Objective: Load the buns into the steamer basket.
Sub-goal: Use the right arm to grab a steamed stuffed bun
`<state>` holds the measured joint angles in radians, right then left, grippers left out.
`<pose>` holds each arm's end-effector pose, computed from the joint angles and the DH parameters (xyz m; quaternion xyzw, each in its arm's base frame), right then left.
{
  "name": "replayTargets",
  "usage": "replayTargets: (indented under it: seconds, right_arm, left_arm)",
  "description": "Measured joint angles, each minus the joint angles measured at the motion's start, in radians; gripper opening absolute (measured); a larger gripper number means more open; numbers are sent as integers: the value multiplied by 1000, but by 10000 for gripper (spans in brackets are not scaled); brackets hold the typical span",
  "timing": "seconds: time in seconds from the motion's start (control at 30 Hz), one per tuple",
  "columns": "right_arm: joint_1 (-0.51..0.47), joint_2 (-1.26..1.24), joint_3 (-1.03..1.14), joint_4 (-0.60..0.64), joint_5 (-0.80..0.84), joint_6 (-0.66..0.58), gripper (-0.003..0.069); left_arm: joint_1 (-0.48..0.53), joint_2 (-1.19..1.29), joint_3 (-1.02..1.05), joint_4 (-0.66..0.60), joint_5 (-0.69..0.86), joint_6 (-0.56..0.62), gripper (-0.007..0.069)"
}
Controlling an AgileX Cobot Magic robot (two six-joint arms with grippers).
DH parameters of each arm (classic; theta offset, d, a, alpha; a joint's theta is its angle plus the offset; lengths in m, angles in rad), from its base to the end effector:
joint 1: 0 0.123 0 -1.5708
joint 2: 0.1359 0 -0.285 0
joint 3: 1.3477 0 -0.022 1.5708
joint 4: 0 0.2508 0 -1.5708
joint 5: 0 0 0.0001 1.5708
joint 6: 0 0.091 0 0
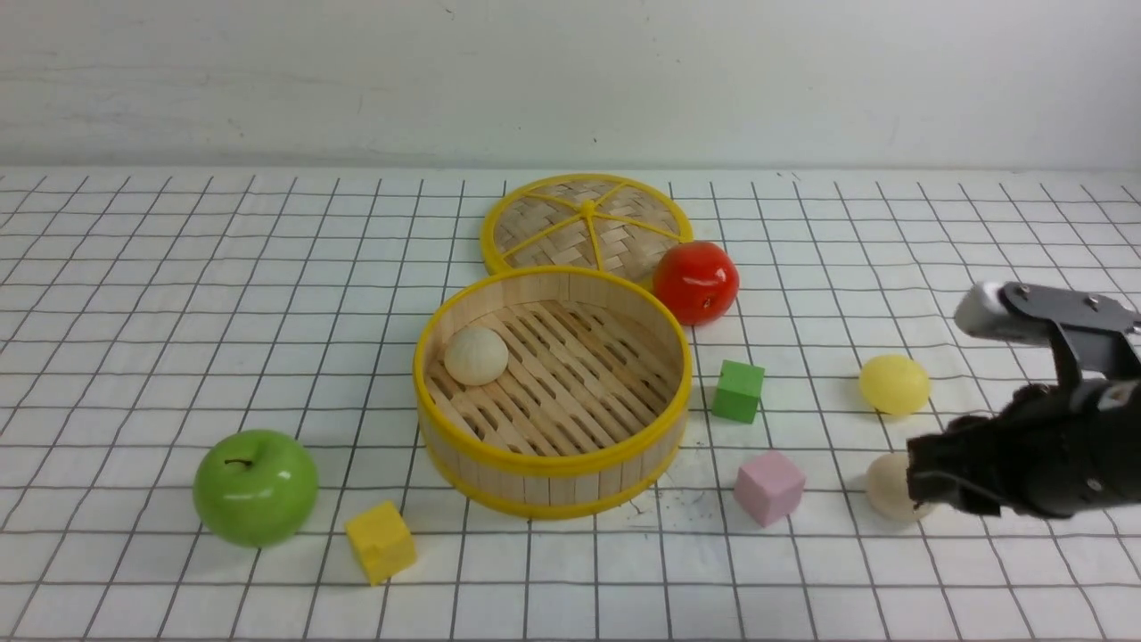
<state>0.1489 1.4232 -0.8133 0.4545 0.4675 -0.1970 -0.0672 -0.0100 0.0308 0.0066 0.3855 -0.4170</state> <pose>0.2711 0.0589 0.2293 0.0006 0.9478 0.1481 0.2825 0.0523 -0.0033 0.1687 -0.1393 0.7984 -0.1377 0.5694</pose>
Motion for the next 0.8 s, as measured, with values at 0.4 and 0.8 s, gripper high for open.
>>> replayTargets:
  seconds: [0.4, 0.8]
  right_arm:
    - [0, 237, -122, -234, -64, 82, 335]
    - [0, 296, -127, -259, -114, 85, 262]
  left_arm:
    - [0, 0, 0, 0, 0, 0, 71]
    - [0, 0, 0, 0, 0, 0, 74]
